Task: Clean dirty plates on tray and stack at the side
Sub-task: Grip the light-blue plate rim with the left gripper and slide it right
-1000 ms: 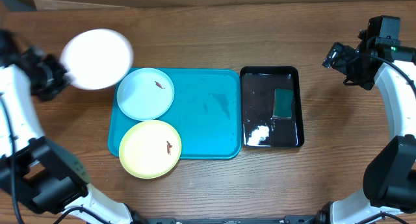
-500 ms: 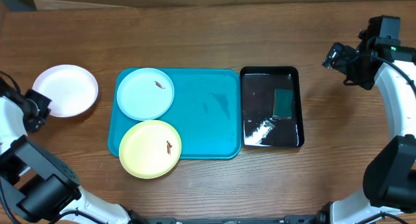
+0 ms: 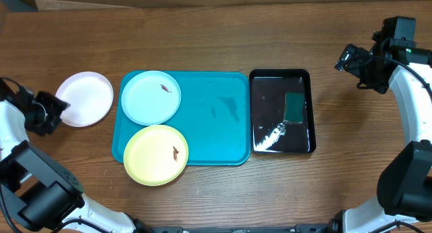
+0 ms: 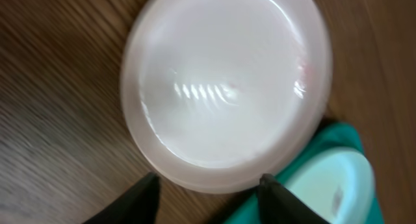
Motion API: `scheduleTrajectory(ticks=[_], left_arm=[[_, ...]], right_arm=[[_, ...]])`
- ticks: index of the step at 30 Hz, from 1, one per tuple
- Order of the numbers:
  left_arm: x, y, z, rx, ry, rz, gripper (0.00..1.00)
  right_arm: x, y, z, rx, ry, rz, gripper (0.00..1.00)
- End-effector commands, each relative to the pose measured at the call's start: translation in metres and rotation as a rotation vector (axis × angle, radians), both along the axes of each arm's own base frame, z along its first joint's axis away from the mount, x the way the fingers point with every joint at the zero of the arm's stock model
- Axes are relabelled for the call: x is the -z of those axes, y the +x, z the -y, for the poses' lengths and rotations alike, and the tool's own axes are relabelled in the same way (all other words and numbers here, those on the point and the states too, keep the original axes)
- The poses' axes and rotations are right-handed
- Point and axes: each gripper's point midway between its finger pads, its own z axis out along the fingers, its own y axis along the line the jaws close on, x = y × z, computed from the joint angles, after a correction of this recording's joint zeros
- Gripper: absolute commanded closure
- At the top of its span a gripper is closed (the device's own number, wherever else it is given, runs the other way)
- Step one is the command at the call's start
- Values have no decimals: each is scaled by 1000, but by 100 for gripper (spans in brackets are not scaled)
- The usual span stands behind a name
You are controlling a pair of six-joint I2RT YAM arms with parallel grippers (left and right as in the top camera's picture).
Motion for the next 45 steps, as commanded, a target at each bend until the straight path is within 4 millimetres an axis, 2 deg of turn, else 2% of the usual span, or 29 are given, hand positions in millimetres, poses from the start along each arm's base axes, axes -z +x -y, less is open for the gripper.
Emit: scheduleTrajectory(ticks=[1,4,8,13,19,24,31,40,45], left_arm=[[-64,25,28,101,-24,145,54],[-86,19,57,150,-23,133,52],[-87,2,86,202,30,9,51],[-58,-12,114,284,150,-189,49],[-17,-7,147,362,194,-223,49],[11,-4,149,350,215,-207,51],[44,0,148,343,237,-158,59],[69,3,151,304,240,-103,68],[72,6,155,315,249,-83,71]], right_arm=[[-8,3,2,6,-5,23,0],[-8,3,2,6,-5,23,0],[-8,3,2,6,-5,23,0],[-8,3,2,6,-5,23,0],[-8,3,2,6,-5,23,0],[-8,3,2,6,-5,23,0],[-8,3,2,6,-5,23,0],[-8,3,2,6,-5,23,0],[-8,3,2,6,-5,23,0]])
